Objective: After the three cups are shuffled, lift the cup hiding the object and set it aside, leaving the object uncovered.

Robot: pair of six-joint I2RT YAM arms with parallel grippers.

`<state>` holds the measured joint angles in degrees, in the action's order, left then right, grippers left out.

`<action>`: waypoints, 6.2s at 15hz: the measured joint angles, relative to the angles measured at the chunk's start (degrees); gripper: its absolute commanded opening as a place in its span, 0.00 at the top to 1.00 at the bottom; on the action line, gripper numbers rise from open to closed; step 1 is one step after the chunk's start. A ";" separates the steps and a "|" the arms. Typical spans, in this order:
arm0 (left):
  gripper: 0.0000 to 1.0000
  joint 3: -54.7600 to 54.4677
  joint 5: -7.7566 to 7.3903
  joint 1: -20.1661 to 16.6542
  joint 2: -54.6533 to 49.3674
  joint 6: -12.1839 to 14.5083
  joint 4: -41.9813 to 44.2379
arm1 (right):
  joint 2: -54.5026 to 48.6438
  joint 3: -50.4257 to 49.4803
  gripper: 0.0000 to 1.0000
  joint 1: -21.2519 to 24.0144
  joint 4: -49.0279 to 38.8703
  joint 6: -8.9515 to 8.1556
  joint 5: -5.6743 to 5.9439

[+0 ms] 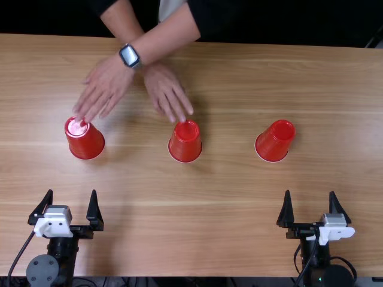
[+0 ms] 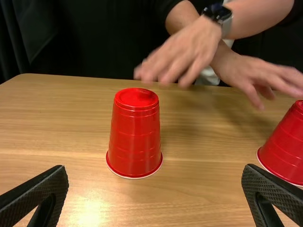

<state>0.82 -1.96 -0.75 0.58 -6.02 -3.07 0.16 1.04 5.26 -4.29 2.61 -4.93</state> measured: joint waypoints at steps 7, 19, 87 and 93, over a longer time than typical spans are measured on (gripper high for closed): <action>0.00 0.00 0.02 0.00 0.00 0.00 -0.02 | 0.00 0.00 0.00 0.02 0.00 0.02 -0.02; 0.00 0.00 0.00 0.00 0.00 0.17 0.17 | 0.00 0.00 0.00 0.02 -0.04 0.07 -0.02; 0.00 94.66 3.08 0.02 78.64 0.87 -82.44 | 112.21 102.71 0.00 -34.93 57.83 0.04 -0.48; 0.00 94.66 3.23 0.02 78.93 0.87 -82.44 | 118.77 105.74 0.00 -35.52 57.64 0.00 -0.44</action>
<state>95.48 1.28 -0.73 79.50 -5.15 -85.52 118.93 106.78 -30.26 53.34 2.61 -5.37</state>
